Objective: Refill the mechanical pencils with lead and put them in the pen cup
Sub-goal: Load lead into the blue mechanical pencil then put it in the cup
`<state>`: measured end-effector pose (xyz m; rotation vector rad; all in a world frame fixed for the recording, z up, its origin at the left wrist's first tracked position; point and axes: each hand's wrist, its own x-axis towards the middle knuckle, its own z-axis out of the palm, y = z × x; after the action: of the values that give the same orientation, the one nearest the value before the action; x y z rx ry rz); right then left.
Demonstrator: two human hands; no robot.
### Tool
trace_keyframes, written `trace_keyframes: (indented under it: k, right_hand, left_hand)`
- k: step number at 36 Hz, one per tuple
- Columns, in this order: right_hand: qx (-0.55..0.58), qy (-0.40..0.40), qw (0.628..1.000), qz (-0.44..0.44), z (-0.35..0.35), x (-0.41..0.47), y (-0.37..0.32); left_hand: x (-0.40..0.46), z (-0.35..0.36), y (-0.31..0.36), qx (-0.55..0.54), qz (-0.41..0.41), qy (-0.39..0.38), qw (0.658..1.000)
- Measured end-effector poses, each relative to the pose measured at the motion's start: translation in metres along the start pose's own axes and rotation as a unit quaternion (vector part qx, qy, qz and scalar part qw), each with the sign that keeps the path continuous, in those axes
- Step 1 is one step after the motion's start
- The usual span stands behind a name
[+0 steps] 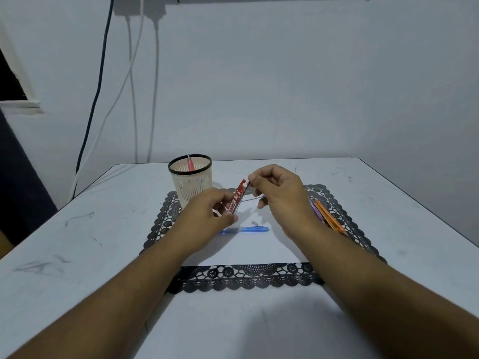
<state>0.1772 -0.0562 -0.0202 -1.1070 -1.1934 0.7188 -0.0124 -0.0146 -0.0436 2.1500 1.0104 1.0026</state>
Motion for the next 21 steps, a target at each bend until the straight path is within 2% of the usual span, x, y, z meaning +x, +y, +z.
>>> trace_keyframes:
  k: [11, 21]
  right_hand:
    - [0.017, -0.007, 1.0, -0.016, 0.0016, -0.0023, -0.0008]
    - [-0.01, 0.008, 0.999, -0.034, 0.003, -0.0011, 0.0022]
  left_hand:
    - [0.0001, -0.0004, 0.0003, 0.007, 0.008, 0.007, 1.0]
    - [-0.0012, 0.001, 0.0035, 0.007, 0.012, 0.009, 1.0]
